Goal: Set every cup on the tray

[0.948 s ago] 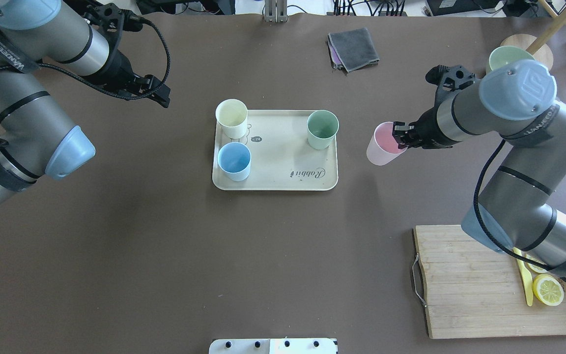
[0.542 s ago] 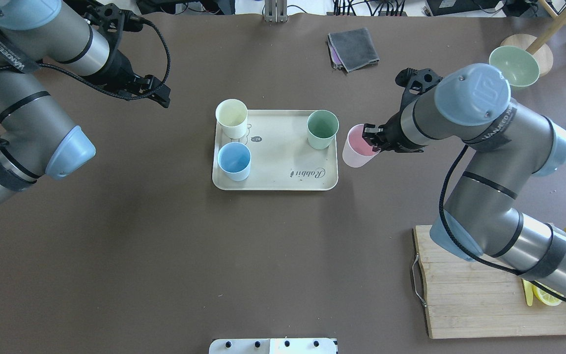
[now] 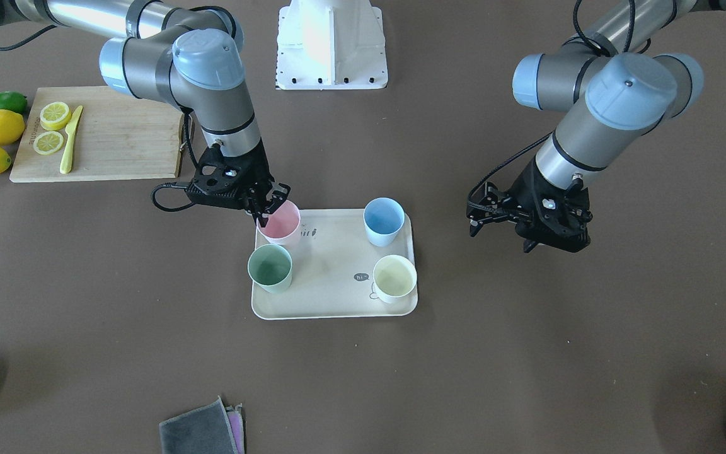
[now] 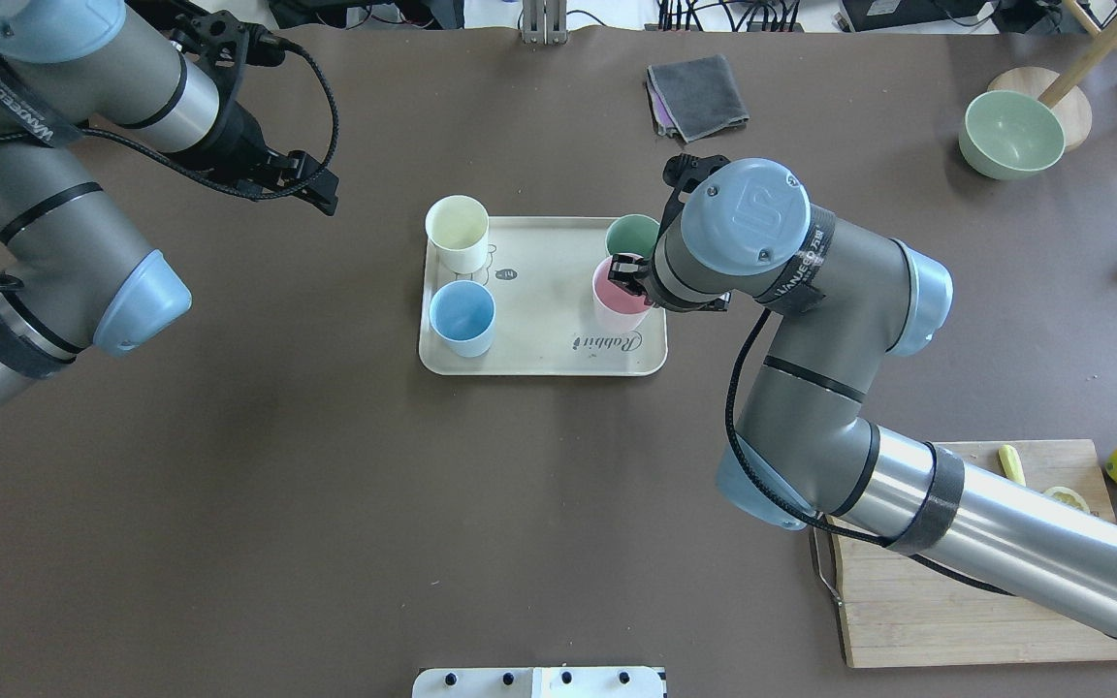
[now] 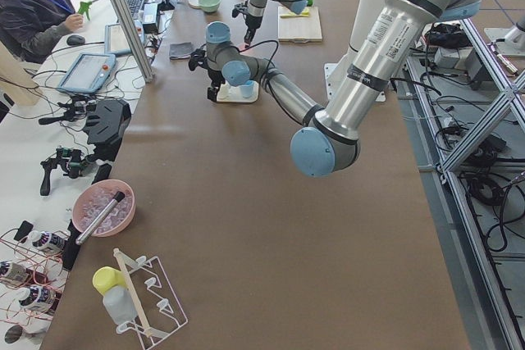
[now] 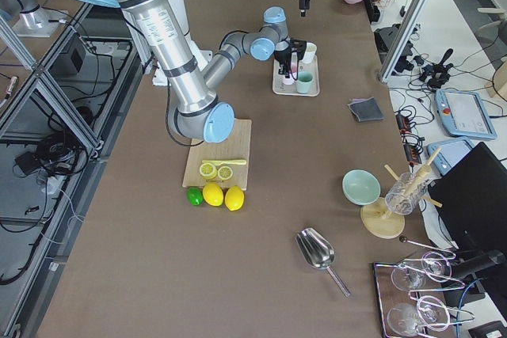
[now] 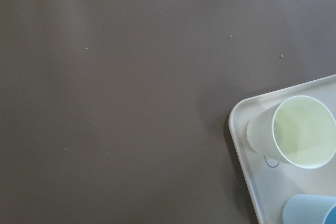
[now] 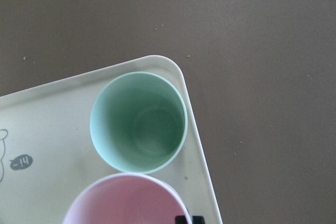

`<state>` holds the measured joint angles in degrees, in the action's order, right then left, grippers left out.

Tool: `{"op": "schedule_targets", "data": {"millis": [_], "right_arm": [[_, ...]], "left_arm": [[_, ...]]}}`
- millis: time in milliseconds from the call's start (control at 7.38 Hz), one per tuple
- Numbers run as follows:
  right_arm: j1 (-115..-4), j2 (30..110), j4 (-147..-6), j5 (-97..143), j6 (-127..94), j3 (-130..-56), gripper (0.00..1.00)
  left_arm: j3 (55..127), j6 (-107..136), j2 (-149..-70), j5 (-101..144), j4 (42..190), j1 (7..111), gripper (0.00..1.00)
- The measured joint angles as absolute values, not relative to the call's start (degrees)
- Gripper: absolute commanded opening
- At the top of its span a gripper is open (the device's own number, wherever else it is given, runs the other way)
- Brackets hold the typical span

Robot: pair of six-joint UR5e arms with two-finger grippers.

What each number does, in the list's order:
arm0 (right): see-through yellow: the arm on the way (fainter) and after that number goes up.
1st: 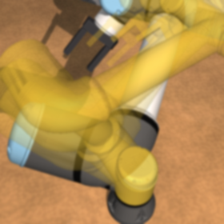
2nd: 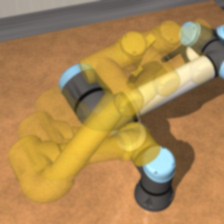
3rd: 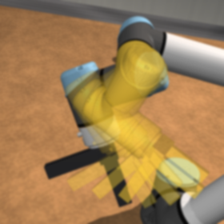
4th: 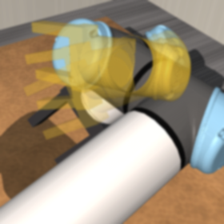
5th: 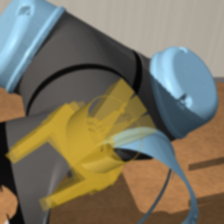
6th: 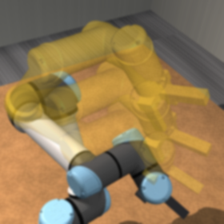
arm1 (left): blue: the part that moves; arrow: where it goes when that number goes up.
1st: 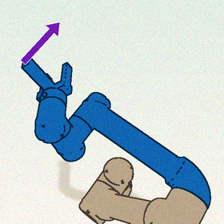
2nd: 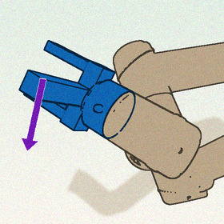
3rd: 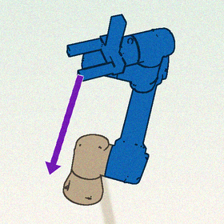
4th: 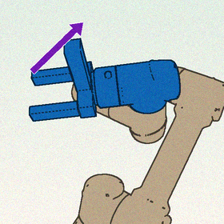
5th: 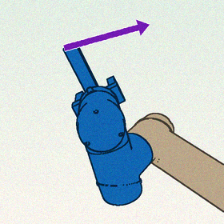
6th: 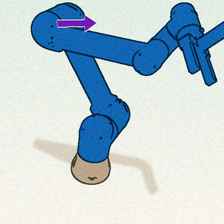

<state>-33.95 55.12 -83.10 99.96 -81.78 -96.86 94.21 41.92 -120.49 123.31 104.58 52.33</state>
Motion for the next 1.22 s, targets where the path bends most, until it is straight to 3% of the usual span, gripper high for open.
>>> {"op": "schedule_targets", "data": {"millis": [542, 1219], "right_arm": [[-36.5, 55.3, -83.3, 100.4, -78.1, -99.8, 1.0], [-66.0, 68.6, -86.4, 126.0, -39.6, -102.4, 1.0]], "left_arm": [[93.9, 41.8, -120.7, 123.3, 104.7, 52.1, 0.98], [96.6, 27.1, -118.1, 123.9, 96.1, 60.9, 0.99]]}}
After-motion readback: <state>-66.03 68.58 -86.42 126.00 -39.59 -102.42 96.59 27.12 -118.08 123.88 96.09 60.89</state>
